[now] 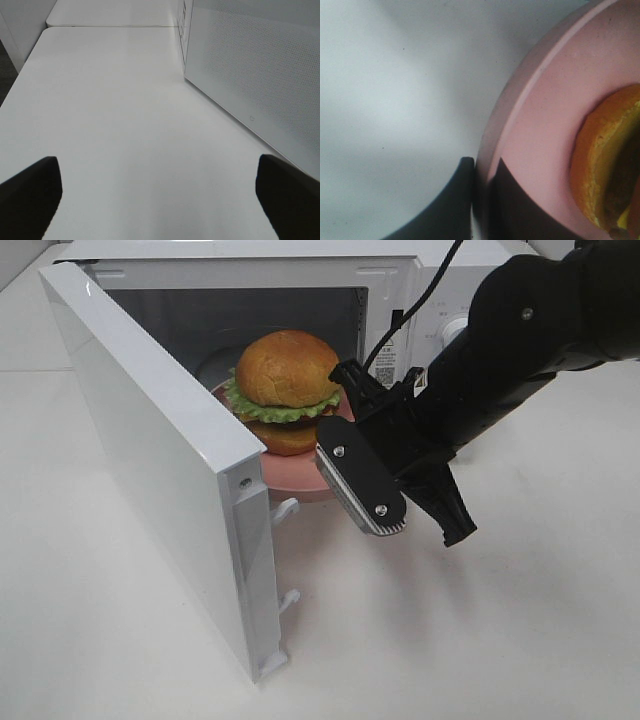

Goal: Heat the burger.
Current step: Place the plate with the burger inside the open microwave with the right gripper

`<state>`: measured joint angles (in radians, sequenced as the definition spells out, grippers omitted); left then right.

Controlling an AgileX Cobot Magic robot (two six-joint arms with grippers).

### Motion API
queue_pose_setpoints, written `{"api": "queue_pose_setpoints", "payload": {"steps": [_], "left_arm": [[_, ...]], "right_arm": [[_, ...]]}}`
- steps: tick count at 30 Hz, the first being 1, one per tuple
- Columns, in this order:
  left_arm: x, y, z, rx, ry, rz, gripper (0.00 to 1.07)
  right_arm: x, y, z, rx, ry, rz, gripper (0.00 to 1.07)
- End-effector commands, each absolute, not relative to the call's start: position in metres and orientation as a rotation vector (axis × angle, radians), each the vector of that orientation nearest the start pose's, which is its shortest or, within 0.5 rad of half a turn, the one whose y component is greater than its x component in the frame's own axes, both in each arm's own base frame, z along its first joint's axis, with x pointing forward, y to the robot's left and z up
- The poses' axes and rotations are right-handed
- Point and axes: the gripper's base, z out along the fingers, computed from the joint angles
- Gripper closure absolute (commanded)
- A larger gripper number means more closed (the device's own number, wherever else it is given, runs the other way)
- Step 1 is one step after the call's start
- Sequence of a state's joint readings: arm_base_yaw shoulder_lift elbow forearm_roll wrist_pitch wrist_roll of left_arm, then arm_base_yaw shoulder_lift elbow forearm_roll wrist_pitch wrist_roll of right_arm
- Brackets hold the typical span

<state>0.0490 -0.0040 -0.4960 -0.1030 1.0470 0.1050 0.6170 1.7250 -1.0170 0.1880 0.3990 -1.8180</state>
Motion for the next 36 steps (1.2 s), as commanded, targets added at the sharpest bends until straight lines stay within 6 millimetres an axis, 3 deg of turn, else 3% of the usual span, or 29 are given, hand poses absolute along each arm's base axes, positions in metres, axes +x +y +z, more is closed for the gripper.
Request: {"api": "queue_pose_setpoints", "payload": {"steps": [1, 36], "left_arm": [[-0.008, -0.009, 0.278, 0.051, 1.990, -0.029, 0.06], [-0.008, -0.009, 0.278, 0.051, 1.990, -0.029, 0.06]], "right_arm": [[0.290, 0.215, 0.196, -2.316, 1.074, -0.301, 1.04], [0.368, 0.266, 0.172, -2.246, 1.166, -0.333, 1.02]]}}
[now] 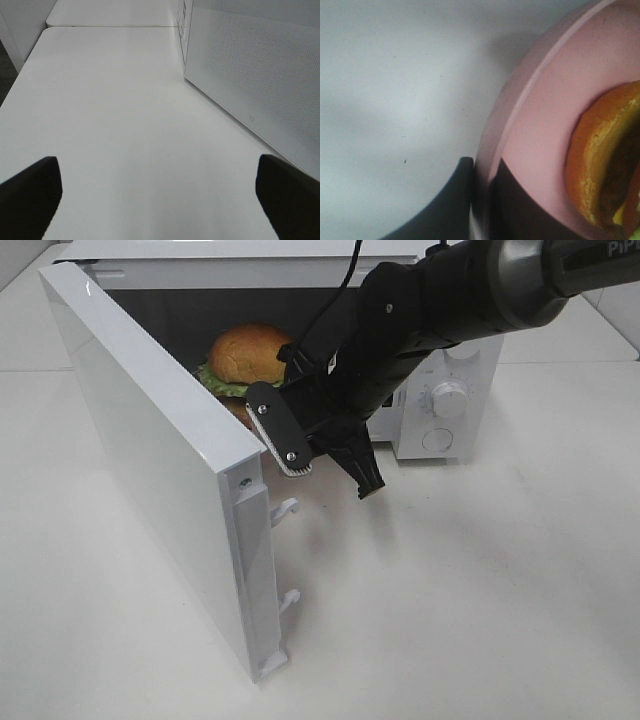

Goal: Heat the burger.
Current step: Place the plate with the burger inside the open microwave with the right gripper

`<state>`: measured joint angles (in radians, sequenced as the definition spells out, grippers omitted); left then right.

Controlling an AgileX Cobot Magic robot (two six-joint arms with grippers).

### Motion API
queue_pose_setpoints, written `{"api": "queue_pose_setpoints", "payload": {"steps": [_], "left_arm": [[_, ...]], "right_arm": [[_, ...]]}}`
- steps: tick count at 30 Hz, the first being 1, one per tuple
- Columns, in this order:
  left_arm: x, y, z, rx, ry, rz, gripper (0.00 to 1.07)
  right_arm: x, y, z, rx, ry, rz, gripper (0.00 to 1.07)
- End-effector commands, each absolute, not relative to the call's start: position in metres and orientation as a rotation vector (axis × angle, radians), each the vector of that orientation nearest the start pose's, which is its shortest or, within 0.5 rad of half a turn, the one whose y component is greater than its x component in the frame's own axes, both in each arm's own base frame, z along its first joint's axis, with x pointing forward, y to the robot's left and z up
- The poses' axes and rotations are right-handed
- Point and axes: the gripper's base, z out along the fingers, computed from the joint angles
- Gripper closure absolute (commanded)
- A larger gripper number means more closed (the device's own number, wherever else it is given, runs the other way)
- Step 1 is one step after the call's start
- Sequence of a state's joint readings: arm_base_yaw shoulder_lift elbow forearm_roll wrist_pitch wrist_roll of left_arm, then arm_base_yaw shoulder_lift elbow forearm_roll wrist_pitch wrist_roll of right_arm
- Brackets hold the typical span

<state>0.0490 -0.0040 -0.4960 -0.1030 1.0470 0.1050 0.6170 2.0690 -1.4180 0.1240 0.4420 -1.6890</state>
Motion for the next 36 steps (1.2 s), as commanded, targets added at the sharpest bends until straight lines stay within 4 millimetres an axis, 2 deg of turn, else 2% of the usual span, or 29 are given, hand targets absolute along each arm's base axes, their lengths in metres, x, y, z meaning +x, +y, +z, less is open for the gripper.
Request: {"api": "queue_pose_setpoints", "payload": {"steps": [1, 13, 22, 36], "left_arm": [[-0.008, -0.009, 0.278, 0.051, 1.990, -0.029, 0.06], [-0.008, -0.009, 0.278, 0.051, 1.990, -0.029, 0.06], [-0.008, -0.009, 0.278, 0.051, 1.990, -0.029, 0.06], [-0.008, -0.009, 0.278, 0.051, 1.990, -0.029, 0.06]], "right_arm": [[0.368, 0.266, 0.172, -2.246, 1.166, -0.333, 1.02], [0.398, 0.280, 0.175, -2.187, 1.226, -0.391, 1.01], [0.420, 0.286, 0.166, -2.132, 1.327, -0.390, 0.99], [0.428, 0.289, 0.158, -2.112, 1.356, -0.400, 0.92]]}}
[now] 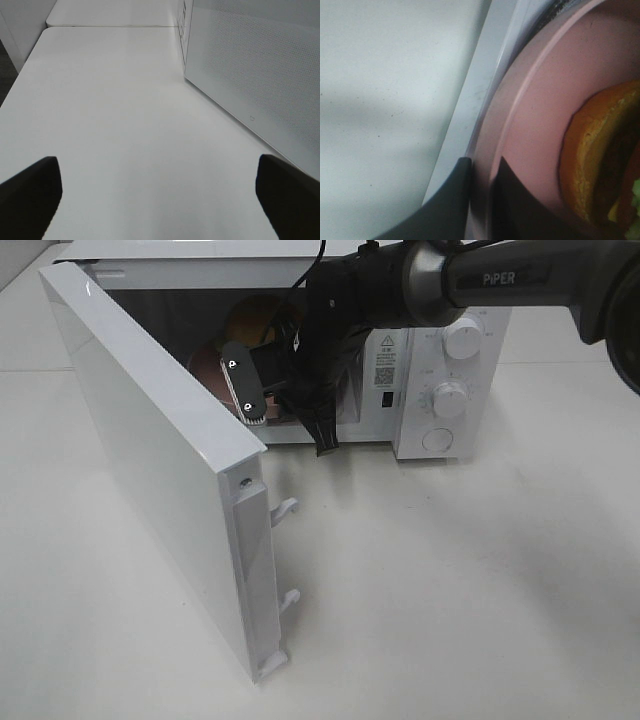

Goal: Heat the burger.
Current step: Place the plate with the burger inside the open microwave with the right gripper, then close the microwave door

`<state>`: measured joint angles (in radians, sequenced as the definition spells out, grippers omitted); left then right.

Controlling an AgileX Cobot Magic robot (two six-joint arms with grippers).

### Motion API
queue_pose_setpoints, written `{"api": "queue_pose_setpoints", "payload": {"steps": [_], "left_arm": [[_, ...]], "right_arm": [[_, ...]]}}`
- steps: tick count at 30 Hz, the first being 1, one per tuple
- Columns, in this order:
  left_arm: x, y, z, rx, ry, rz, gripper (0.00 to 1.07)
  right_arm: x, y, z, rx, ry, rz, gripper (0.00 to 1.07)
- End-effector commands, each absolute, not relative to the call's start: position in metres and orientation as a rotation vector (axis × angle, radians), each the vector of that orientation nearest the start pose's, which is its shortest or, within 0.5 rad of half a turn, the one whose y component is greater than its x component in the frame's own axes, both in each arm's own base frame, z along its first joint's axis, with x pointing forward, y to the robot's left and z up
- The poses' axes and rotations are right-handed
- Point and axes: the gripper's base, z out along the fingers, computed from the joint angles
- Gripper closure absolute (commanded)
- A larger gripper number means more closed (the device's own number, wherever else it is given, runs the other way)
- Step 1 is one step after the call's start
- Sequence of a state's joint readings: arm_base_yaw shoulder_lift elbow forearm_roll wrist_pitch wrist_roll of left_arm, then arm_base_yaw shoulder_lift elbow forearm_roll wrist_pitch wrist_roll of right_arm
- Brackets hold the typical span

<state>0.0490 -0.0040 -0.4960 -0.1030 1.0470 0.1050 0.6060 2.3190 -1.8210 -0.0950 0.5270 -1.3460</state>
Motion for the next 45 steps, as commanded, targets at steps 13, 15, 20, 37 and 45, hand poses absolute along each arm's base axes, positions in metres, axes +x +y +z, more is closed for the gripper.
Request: {"api": "queue_pose_setpoints", "payload": {"steps": [13, 15, 20, 37, 45], "left_arm": [[-0.008, -0.009, 0.278, 0.051, 1.990, -0.029, 0.06], [-0.008, -0.009, 0.278, 0.051, 1.990, -0.029, 0.06], [-0.008, -0.009, 0.278, 0.051, 1.990, -0.029, 0.06], [-0.008, -0.009, 0.278, 0.051, 1.990, -0.029, 0.06], [-0.008, -0.009, 0.278, 0.051, 1.990, -0.029, 0.06]], "right_arm": [[0.424, 0.289, 0.165, -2.061, 1.401, -0.377, 0.62], [0.421, 0.287, 0.166, -2.053, 1.397, -0.375, 0.62], [0.405, 0.277, 0.166, -2.059, 1.401, -0.365, 0.58], [0.353, 0.241, 0.179, -2.002, 1.465, -0.327, 0.31], [0.330, 0.216, 0.191, -1.955, 1.518, -0.316, 0.31]]}}
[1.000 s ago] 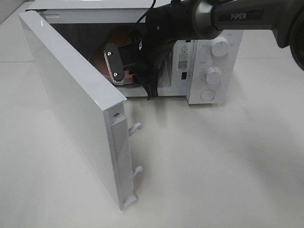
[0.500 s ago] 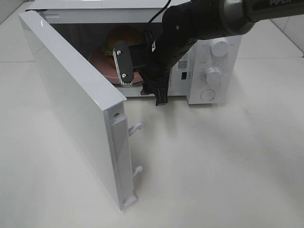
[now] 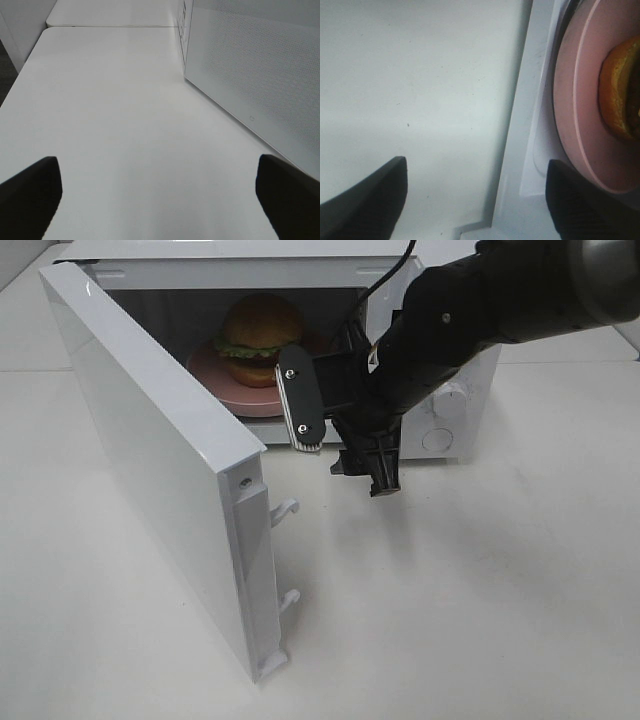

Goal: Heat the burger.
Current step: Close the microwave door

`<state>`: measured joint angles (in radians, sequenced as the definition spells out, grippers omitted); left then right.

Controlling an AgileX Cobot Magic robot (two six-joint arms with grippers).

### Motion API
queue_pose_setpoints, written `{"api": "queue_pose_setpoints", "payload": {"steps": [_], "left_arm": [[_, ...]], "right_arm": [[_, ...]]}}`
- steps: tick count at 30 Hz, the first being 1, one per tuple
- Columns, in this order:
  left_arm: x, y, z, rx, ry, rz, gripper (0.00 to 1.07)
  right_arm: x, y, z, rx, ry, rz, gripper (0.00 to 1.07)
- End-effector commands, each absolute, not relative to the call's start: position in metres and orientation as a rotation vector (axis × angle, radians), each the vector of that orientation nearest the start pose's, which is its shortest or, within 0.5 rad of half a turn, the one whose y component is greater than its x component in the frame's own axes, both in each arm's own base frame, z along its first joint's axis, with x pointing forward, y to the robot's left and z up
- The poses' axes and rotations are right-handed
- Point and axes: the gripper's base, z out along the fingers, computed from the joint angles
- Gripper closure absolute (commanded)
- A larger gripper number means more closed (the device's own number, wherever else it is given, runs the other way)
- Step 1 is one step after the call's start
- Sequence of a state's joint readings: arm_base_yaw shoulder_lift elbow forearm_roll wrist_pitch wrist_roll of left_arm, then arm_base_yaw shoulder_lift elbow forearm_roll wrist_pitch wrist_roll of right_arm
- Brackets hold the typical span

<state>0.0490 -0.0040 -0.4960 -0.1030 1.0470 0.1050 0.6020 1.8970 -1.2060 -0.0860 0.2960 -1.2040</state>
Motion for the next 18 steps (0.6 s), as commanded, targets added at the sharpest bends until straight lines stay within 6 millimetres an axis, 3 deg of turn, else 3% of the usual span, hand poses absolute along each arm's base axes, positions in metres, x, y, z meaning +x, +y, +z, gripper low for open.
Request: {"api": "queue_pose_setpoints", "payload": {"steps": [1, 3, 10, 14, 18], "left_arm": [[-0.008, -0.009, 0.278, 0.051, 1.990, -0.029, 0.06], [-0.008, -0.009, 0.278, 0.051, 1.990, -0.029, 0.06], [-0.008, -0.009, 0.278, 0.051, 1.990, -0.029, 0.06], [-0.008, -0.009, 0.278, 0.051, 1.990, -0.029, 0.06], [-0.008, -0.009, 0.278, 0.051, 1.990, -0.029, 0.06]], "right_arm": [[0.330, 0.216, 0.191, -1.955, 1.518, -0.316, 0.31], [0.328, 0.201, 0.199, -1.858, 1.619, -0.294, 0.31], [0.308, 0.189, 0.216, -1.660, 1.768, -0.215, 0.31], [0.292, 0.174, 0.227, -1.360, 2.011, -0.085, 0.31], [0.282, 0.162, 0.234, -1.221, 2.147, -0.037, 0.31]]}}
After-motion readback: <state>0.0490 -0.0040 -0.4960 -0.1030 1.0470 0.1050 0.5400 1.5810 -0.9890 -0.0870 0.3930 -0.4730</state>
